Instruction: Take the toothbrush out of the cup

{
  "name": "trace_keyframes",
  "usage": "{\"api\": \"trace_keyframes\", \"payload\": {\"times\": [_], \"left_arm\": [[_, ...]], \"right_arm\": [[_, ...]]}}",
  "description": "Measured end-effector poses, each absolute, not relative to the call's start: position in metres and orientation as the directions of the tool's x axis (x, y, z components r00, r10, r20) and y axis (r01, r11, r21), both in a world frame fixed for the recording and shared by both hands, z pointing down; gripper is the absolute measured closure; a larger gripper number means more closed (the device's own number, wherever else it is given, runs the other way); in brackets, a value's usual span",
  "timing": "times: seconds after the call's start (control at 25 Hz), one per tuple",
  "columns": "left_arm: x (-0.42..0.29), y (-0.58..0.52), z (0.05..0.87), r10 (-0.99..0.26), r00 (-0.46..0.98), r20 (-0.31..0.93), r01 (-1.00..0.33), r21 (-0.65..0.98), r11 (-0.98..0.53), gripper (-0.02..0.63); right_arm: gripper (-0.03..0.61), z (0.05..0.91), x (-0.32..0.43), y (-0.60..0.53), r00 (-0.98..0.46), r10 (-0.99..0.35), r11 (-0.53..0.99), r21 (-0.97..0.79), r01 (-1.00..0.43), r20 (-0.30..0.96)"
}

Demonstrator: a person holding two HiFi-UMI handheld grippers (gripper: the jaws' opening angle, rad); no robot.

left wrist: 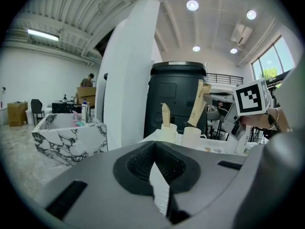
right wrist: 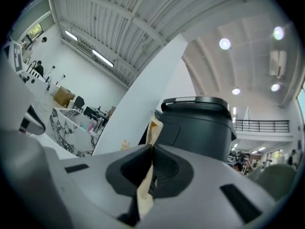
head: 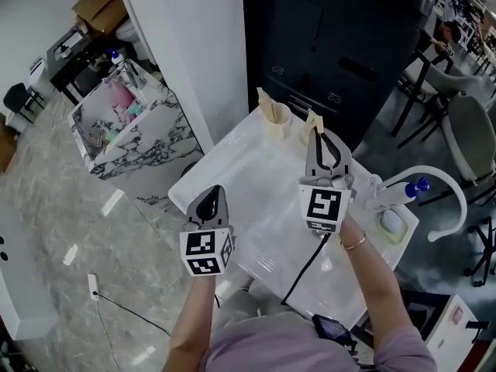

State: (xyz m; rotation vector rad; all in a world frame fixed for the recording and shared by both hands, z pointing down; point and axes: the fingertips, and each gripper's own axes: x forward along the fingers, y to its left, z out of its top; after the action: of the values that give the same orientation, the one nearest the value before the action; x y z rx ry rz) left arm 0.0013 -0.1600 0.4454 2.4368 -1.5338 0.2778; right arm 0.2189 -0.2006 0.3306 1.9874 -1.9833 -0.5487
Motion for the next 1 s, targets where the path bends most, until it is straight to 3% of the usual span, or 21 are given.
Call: {"api": "trace_keyframes", "payload": {"times": [0.2,0.4,0.76,1.0], "left_arm": [[-0.010,-0.158,0.442,-0.867,0.409,0.286,-0.912,0.109,-0.395,0.614],[-0.029,-0.161,0.442,-0.874,0.395,0.285,-0.919,0.123,-0.375,0.614],[-0.078,-0.173,0.444,-0.883,0.372,0.286,-0.928,0.142,-0.345,0.614],[-0.117,-0.177,0.455,-0.892,0.331,0.308,-0.942,0.156,-0.296,0.614]], "right_arm": [[0.571,0.299,0.199,-0.185,-0.054,-0.985,-0.022,0.434,-0.901,-0.161],[0.571,0.286,0.149,-0.173,-0.173,-0.967,0.066,0.467,-0.882,-0.189],[0.571,0.363,0.057,-0.173,-0.341,-0.936,0.231,0.576,-0.784,-0.088],[0.571,0.425,0.024,-0.183,-0.391,-0.918,0.345,0.624,-0.701,0.068]]}}
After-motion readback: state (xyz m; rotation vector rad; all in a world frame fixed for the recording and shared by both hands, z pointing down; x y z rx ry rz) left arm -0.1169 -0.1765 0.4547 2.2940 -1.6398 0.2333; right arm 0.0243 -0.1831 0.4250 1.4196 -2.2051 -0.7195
